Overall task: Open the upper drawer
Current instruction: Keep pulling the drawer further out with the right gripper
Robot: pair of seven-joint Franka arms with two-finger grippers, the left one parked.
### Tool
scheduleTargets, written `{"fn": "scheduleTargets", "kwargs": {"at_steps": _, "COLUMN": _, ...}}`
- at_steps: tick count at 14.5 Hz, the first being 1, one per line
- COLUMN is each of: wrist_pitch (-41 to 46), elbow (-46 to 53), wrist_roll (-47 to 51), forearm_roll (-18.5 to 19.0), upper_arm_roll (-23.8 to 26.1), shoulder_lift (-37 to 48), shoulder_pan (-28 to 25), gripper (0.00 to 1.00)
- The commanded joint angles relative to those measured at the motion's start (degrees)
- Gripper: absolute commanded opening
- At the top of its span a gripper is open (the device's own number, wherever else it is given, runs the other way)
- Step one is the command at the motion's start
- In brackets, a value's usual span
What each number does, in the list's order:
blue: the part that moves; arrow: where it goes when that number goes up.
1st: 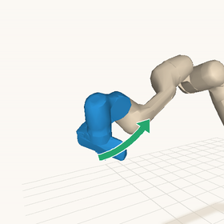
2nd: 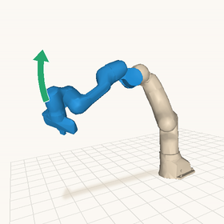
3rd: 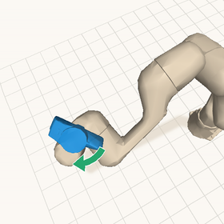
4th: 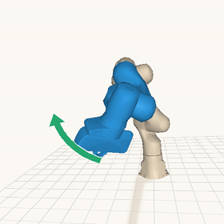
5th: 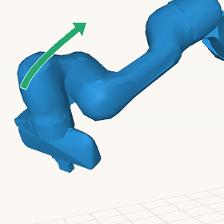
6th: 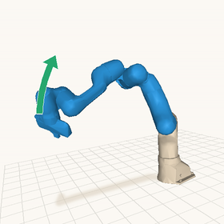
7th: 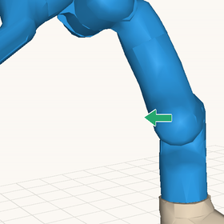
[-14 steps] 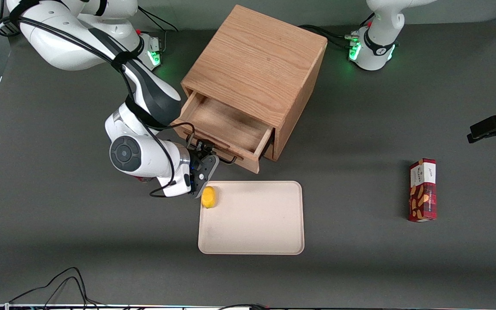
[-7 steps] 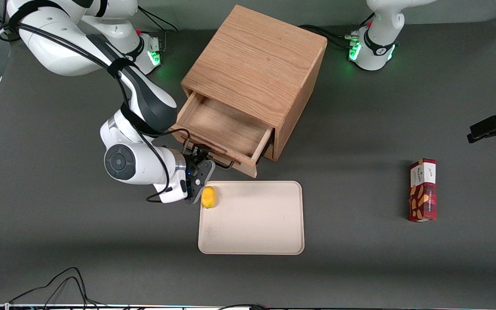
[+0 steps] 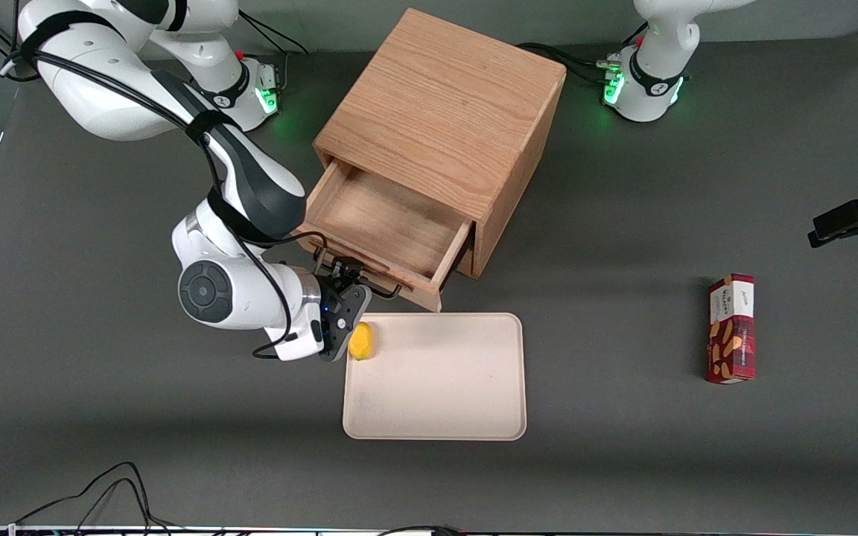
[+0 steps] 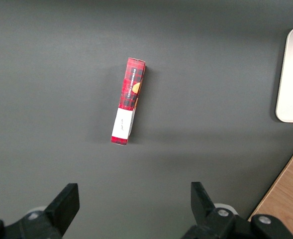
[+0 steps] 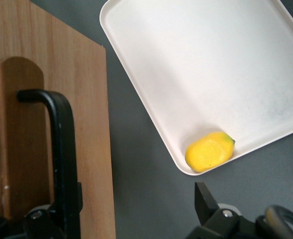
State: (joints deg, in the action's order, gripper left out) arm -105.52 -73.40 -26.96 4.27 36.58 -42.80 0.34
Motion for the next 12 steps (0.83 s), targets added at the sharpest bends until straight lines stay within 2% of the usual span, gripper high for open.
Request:
{"fn": "scheduleTargets", "kwargs": {"at_steps": 1, "wrist_pitch": 1.4, "elbow": 4.7, "wrist_roll": -2.1, "forearm_roll": 1.4, "upper_arm_roll": -1.5, "shoulder_lift": -2.6, "shoulder_pan": -2.0, "gripper": 1.00}}
{"fn": "scheduleTargets", "kwargs": {"at_steps": 12, "wrist_pitch": 2.7, "elbow": 6.9, "wrist_roll": -5.1, "forearm_roll": 1.4, "upper_arm_roll": -3.1, "shoulder_lift": -2.9, "shoulder_pan": -1.9, "gripper": 1.00}}
